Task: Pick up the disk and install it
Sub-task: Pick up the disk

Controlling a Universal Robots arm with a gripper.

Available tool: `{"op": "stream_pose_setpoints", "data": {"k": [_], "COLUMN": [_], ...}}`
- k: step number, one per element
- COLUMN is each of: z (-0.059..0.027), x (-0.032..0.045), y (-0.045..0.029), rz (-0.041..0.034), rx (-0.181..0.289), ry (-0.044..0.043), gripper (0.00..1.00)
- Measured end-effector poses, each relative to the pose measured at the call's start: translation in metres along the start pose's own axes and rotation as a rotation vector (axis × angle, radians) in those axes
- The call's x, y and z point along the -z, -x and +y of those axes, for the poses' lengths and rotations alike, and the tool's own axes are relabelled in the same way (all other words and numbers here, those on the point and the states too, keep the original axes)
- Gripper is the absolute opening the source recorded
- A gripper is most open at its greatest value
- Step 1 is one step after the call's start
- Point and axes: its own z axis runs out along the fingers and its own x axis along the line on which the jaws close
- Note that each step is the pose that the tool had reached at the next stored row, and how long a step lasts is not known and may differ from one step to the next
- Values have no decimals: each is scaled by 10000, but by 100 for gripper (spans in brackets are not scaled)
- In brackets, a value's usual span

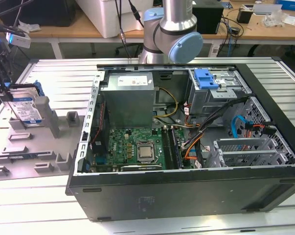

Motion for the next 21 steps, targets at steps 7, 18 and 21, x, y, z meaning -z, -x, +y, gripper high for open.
{"op": "stream_pose_setpoints", "data": {"k": [7, 18, 21], "z": [0, 0, 0], "x": [0, 0, 0], "y": [0, 0, 0], "rz": [14, 37, 42], "rx": [-1, -1, -2], "ry": [2, 3, 3], "gripper": [38, 45, 51]}}
